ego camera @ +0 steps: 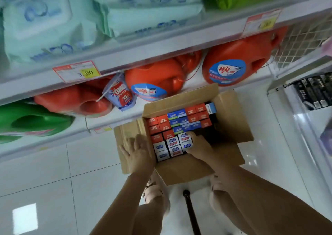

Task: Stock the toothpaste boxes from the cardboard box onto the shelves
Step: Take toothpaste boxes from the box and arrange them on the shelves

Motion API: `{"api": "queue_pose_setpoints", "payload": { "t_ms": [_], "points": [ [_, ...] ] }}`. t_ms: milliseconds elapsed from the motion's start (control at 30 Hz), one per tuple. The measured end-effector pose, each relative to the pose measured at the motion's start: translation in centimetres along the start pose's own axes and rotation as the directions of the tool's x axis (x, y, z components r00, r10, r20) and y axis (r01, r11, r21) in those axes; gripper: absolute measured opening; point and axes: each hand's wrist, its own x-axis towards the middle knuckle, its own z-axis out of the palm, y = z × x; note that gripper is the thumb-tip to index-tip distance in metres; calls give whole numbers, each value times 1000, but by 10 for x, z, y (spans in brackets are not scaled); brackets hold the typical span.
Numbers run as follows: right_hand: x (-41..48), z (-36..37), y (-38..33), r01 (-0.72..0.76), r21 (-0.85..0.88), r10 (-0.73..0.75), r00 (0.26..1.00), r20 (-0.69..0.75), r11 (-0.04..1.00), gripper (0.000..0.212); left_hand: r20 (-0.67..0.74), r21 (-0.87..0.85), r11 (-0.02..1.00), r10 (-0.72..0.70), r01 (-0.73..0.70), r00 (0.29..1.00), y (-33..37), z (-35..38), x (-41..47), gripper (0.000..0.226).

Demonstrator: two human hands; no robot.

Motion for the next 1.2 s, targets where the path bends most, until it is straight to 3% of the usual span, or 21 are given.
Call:
{"api": "queue_pose_setpoints", "payload": {
  "t_ms": [100,233,333,433,567,667,833,967,1200],
  "points": [
    [12,12,-2,46,-63,-46,999,-1,997,75,69,-58,998,-4,8,998,5,11,9,67],
    [20,21,-2,100,-88,-104,994,-34,991,72,55,-226,963,165,-148,985,13,25,17,70],
    [27,24,-4,103,-121,-115,989,-97,987,62,144,-144,955,278,-258,950,23,32,19,64],
    [27,30,-5,99,-168,-120,986,-114,981,66,221,-153,916,398,-371,891,29,41,20,61],
    [29,35,-1,95,-232,-116,990,-78,968,67,375,21,882,429,-471,821,25,54,29,60],
    [36,37,3,14,-229,-19,1000,-21,973,73,433,41,885,403,-464,807,27,60,36,59],
    [48,33,2,-48,-45,50,998,47,998,83,466,67,875,398,-480,790,25,68,44,64],
    [49,32,16,-117,-12,116,991,-72,993,78,484,35,892,379,-451,788,25,70,45,65],
    [53,35,17,-122,-18,119,985,-121,992,72,502,-57,922,358,-384,787,27,64,46,64]
  ]
}}
